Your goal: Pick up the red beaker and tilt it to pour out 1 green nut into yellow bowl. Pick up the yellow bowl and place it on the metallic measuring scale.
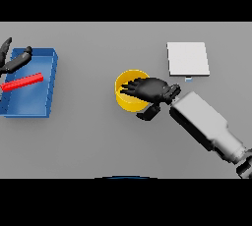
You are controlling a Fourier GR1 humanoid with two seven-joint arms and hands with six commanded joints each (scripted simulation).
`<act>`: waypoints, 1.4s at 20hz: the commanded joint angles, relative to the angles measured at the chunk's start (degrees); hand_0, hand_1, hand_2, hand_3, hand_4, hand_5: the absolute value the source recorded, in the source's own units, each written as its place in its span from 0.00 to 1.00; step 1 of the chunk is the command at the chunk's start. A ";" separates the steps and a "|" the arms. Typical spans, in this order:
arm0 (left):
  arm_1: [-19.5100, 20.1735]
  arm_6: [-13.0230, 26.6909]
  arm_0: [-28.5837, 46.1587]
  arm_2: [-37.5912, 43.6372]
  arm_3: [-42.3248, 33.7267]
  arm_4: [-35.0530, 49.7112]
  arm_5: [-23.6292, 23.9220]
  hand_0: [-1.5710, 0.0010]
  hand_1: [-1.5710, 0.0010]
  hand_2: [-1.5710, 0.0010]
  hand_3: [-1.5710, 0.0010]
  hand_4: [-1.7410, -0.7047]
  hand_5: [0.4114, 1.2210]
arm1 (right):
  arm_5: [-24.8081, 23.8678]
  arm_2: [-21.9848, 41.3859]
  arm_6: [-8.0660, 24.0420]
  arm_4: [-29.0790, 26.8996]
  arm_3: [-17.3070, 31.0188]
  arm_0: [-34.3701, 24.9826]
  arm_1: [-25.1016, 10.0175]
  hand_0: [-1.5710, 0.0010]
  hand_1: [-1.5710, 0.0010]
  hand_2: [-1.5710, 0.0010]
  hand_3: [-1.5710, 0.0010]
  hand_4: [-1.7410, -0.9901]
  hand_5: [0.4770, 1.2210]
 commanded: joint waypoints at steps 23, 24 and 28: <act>0.64 -0.97 -0.26 -0.10 0.28 -0.68 0.03 1.00 1.00 1.00 1.00 0.93 0.36 | 6.08 -1.88 2.03 -3.92 -5.74 -1.45 -2.52 0.02 0.02 0.08 0.26 0.01 0.99; 0.72 -1.09 -0.46 -0.18 0.78 -0.86 -0.13 1.00 1.00 1.00 1.00 0.94 0.37 | 7.85 -2.62 2.76 -4.86 -7.19 -1.75 -2.98 0.02 0.02 0.07 0.26 0.01 0.99; 0.44 -0.94 -1.07 0.19 1.17 0.10 -0.82 1.00 1.00 1.00 1.00 0.93 0.36 | 8.05 -4.03 5.27 -4.50 -9.63 -1.42 -5.83 0.01 0.01 0.09 0.23 0.00 1.00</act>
